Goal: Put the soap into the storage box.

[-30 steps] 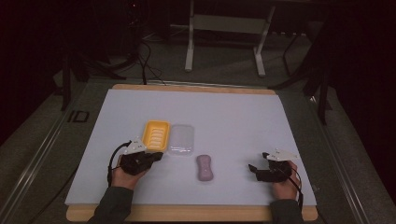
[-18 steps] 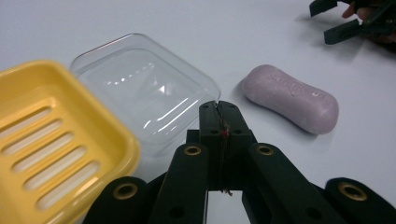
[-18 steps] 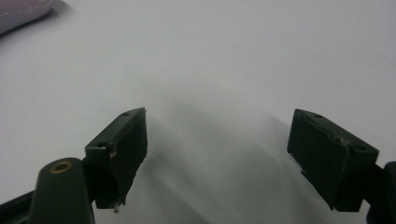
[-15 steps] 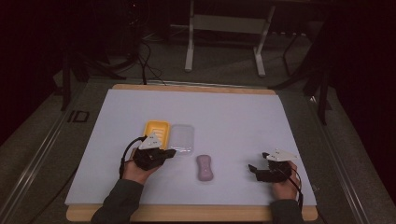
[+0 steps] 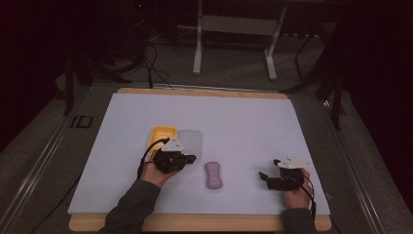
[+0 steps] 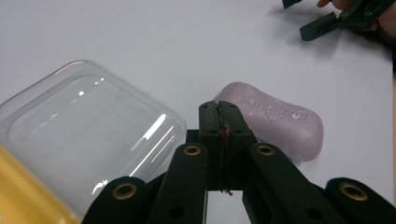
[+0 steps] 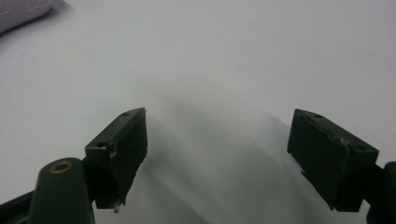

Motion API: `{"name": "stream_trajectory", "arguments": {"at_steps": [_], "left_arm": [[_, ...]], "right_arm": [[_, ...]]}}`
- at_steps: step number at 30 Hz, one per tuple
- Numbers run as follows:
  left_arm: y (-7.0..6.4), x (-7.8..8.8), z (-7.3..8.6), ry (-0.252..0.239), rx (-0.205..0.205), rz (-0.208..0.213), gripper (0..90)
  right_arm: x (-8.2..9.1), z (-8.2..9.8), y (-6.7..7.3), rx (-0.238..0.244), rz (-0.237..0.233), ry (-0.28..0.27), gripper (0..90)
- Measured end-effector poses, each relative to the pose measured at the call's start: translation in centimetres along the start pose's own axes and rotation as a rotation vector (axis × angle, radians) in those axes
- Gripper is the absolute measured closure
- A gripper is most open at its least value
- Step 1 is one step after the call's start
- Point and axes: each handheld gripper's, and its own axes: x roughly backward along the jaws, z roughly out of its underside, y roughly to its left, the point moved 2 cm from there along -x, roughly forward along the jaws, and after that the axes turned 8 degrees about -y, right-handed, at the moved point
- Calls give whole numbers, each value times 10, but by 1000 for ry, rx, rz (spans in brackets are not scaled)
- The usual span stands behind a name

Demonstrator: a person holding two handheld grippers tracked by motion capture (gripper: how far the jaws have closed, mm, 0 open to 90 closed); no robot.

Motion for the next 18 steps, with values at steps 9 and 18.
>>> {"name": "stream_trajectory", "arguments": {"at_steps": [9,18], "left_arm": [[-7,-20,-15,16,-51,41,895],[-17,-41,-26,30,-93,77,894]], "right_arm": [[0,0,0,1,0,2,198],[0,0,0,1,-1,2,198]]}}
